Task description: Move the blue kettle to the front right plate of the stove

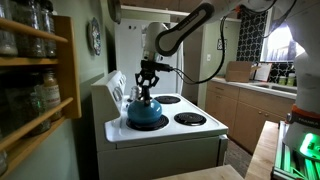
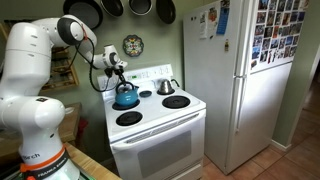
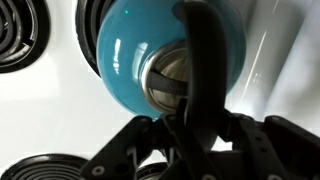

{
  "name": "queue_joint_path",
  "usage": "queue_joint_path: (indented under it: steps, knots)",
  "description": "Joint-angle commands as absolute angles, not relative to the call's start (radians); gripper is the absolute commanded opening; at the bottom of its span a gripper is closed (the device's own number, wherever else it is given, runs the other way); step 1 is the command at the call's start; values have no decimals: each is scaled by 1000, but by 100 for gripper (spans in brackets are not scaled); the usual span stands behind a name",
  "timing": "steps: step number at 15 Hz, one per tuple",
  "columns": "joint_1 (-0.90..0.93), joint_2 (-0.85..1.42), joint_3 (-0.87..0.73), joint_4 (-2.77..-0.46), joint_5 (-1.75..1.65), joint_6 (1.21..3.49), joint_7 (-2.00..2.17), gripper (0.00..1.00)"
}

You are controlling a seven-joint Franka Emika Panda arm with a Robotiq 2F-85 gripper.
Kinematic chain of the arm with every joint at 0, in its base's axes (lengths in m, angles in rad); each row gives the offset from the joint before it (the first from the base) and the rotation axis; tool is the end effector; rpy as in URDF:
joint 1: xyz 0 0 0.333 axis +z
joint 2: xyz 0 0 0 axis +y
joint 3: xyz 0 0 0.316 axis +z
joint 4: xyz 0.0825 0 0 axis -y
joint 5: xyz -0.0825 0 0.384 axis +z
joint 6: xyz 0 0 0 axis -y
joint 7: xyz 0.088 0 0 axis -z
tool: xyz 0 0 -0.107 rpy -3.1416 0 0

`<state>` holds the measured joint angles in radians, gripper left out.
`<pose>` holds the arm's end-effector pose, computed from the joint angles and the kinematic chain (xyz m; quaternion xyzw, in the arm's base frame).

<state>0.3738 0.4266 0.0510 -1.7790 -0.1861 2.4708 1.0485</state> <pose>0.6179 0.2763 0.3454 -0.9587 0.2451 -0.1362 0.0469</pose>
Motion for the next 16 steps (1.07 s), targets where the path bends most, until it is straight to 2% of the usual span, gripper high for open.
queue_joint_path:
  steps: [1,9,16]
  knots:
    - [398,435,26,-1761,-226,2472,1091,0]
    - [392,405,25,-1726,-226,2425,1089,2]
    - [364,367,31,-1647,-209,2258,1078,2]
